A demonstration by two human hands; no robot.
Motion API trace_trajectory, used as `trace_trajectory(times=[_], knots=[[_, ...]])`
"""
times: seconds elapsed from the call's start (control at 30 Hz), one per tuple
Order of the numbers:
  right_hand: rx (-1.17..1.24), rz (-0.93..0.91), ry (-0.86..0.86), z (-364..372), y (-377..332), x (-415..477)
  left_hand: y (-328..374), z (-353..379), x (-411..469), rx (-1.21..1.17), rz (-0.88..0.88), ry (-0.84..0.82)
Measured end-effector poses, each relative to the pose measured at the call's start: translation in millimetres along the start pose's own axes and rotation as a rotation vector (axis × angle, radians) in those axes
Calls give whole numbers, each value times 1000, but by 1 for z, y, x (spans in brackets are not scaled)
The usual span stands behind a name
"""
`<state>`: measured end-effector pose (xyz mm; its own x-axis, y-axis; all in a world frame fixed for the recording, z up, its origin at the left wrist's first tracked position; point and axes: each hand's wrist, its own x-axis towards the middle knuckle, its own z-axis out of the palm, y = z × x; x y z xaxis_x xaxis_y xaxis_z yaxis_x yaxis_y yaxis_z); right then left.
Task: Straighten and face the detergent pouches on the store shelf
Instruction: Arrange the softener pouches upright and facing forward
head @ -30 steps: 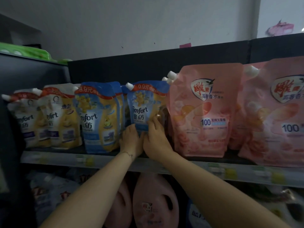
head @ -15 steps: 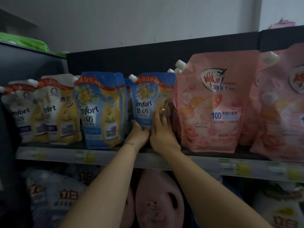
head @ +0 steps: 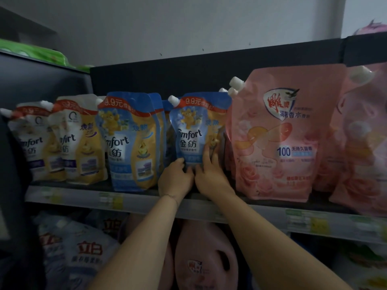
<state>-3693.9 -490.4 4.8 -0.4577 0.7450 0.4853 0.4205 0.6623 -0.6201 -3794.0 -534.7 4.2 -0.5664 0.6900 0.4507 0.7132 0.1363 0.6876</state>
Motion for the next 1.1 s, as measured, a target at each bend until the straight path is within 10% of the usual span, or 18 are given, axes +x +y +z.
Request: trace_trajectory(times=[0.4, 0.57, 0.83, 1.1], knots=[[-123, 11, 273, 2, -11, -18, 6, 2, -14, 38, -37, 259], [-89, 7, 229, -5, -18, -23, 5, -1, -12, 7, 50, 84], [25, -162, 162, -19, -21, -40, -14, -44, -44, 155, 365, 191], [-347, -522, 112, 9, -58, -48, -92, -121, -71, 390, 138, 298]])
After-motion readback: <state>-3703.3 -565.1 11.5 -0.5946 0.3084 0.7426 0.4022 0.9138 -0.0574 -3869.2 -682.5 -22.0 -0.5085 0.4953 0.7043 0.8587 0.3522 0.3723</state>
